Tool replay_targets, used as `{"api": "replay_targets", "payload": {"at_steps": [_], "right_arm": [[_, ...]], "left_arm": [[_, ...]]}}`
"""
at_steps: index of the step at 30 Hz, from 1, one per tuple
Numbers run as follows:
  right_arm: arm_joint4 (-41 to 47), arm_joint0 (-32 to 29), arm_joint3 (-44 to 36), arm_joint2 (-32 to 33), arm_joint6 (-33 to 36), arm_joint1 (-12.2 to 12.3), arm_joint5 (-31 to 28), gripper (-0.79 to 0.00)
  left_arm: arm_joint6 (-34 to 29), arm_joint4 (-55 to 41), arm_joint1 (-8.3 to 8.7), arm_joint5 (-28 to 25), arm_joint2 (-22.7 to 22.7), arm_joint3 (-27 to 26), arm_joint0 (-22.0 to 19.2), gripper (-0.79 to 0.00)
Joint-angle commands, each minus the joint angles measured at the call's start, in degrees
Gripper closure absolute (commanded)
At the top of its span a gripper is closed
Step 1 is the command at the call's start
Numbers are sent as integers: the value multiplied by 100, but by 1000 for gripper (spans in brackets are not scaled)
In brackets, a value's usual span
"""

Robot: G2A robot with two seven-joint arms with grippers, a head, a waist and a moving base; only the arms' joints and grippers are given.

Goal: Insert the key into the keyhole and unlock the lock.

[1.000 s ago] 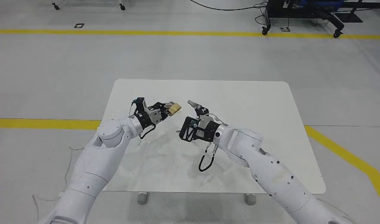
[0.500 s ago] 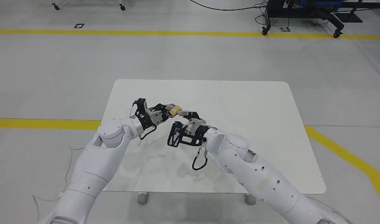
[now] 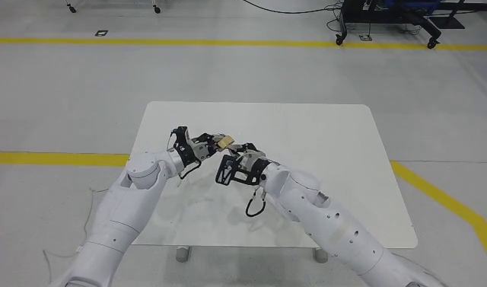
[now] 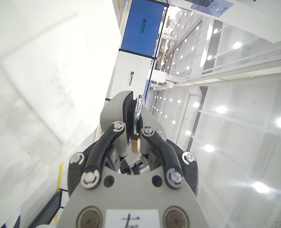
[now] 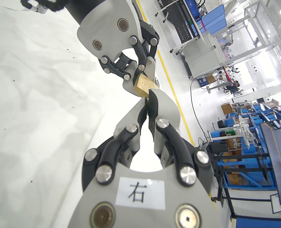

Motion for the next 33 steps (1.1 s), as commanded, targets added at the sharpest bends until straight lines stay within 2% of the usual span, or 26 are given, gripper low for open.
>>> {"api": "replay_targets", "payload": {"at_steps": [1,5,8,15,19,22,23,25,26,27,33], "right_arm": [[67,-21,-3,39,27,-11,26,0],[608,-99,46,239,-91,-37,145,0],[1479,-205,173,538,-334,-50,174,0],[3798,-139,930,1115,-941,-65,-931,0],[4198,-8,1257,1196,-1007,-72,-1273,0],[4115,74,1326,1201,-982,-70,-1330,0],[4016,88,1312,1192,-950,-68,-1292,-120],[3968,82,1280,1177,-973,-69,-1302,-591],[3962,80,1280,1189,-978,-67,-1303,-723],[3944,77,1265,1205,-981,-63,-1296,-785],[3919,-77,1062,1543,-1089,11,-1268,-785]], "left_arm": [[-2,21,-2,-10,-3,-1,-2,0],[-5,52,-7,-33,-7,-6,6,0],[3,94,-8,-115,-22,-44,25,0],[203,314,3,-397,-103,-142,98,0],[207,341,3,-424,-127,-193,139,0],[205,354,3,-420,-142,-212,156,0],[198,351,1,-417,-145,-218,161,0],[181,334,-1,-393,-153,-217,165,0],[173,327,-2,-379,-157,-214,162,0],[167,321,-3,-363,-160,-209,159,0],[100,484,-17,-320,-63,-224,165,0]]}}
